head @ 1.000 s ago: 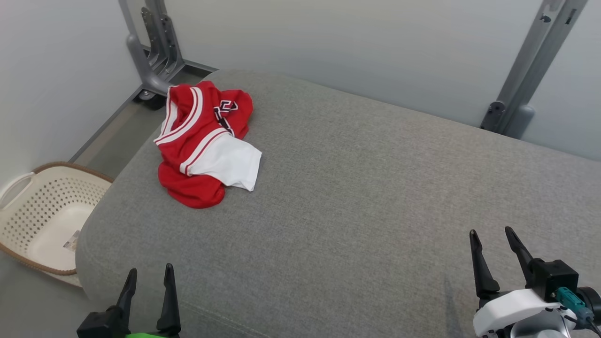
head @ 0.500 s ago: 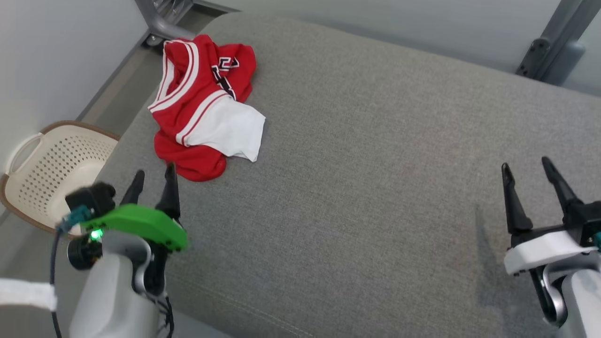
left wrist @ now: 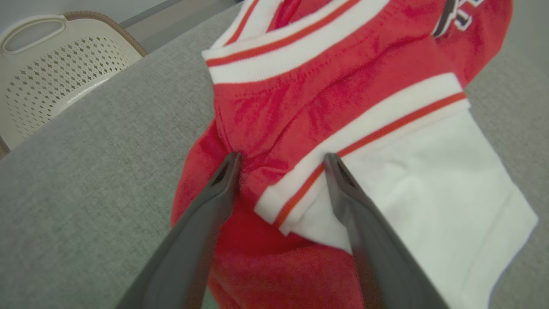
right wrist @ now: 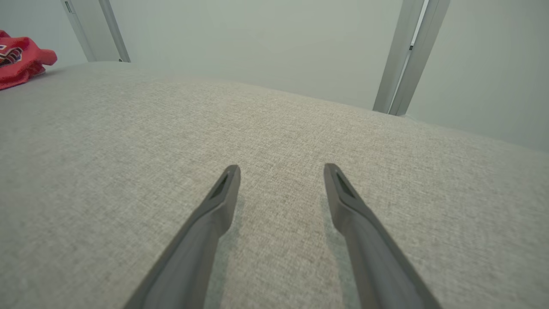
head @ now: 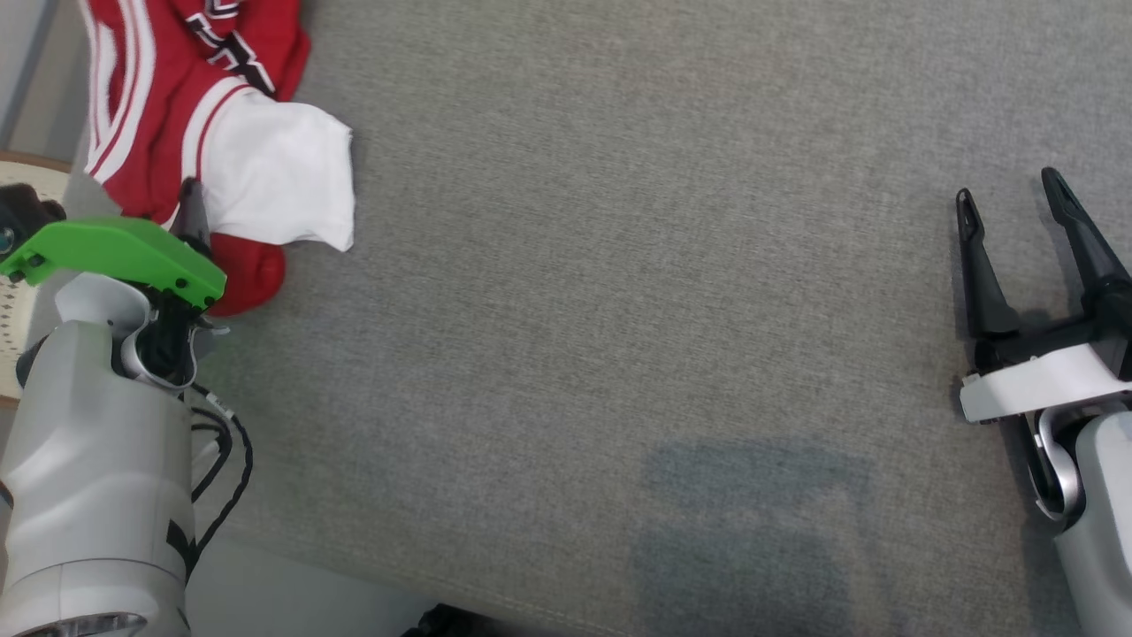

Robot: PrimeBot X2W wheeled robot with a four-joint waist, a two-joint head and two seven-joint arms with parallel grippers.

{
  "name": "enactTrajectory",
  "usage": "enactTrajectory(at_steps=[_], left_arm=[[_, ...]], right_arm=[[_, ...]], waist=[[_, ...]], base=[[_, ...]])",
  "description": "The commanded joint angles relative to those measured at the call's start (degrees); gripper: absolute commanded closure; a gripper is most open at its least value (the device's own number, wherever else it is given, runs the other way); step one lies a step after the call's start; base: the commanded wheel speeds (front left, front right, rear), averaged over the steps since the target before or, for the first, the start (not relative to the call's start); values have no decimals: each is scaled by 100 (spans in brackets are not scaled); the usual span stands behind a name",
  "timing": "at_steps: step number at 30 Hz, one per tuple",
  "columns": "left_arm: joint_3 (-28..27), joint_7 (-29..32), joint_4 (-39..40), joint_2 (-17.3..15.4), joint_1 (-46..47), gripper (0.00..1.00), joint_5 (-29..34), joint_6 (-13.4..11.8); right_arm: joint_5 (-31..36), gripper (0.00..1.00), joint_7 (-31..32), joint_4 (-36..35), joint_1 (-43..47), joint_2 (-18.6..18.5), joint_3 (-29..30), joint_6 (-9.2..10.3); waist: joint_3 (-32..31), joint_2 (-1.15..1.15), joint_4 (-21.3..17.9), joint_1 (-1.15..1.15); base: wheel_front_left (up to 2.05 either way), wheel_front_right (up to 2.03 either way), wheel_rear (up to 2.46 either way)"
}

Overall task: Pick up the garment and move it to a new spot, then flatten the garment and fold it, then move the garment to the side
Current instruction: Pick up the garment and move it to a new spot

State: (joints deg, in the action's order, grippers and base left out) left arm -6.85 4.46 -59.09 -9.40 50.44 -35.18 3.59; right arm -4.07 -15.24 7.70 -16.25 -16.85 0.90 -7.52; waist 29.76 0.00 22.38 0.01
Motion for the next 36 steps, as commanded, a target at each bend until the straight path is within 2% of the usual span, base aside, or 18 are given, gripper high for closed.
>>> enactTrajectory(at_steps=[1,2,3,4,5,11,17,21,26,29,36], left_arm=[[-33,24,-211,-84,112,0,-33,-56],[-35,63,-373,-114,127,0,-48,-39],[-37,65,-510,-133,120,21,-55,-11],[-27,13,-620,-146,90,70,-43,14],[13,3,-696,-161,72,100,-12,66],[302,-396,-600,-313,-14,100,176,350],[1006,-682,160,-414,-162,100,517,389],[1611,-452,1064,-290,-453,100,458,394],[2275,-6,2508,-154,-965,100,384,396],[2586,337,3389,-6,-1245,100,383,396],[3318,1193,5289,265,-1890,100,451,197]], right_arm=[[-25,0,19,167,44,-42,-8,8],[-40,0,26,207,83,-45,-3,8],[-52,0,45,228,113,-23,31,9],[-68,0,51,246,151,12,63,9],[-86,0,53,279,221,29,77,9],[-171,0,56,467,645,354,98,7],[-285,0,38,541,881,810,-49,4],[-335,0,15,567,1016,1020,-151,5],[-404,0,9,579,1221,1193,-180,6],[-417,0,9,579,1315,1233,-121,6],[-460,0,9,561,1430,1333,-71,6]], waist=[[676,0,-726,-1],[634,0,-755,-1],[580,0,-778,-1],[510,0,-792,-1],[424,0,-797,-1],[-294,0,-743,-1],[-1202,0,-812,-1],[-1711,0,-1035,-1],[-2101,0,-1515,-1],[-2187,0,-1810,-1],[-2183,0,-2619,-1]], base=[[0,0,0],[0,0,0],[0,0,0],[0,0,0],[0,0,0],[0,0,0],[0,0,0],[0,0,0],[0,0,0],[0,0,0],[0,0,0]])
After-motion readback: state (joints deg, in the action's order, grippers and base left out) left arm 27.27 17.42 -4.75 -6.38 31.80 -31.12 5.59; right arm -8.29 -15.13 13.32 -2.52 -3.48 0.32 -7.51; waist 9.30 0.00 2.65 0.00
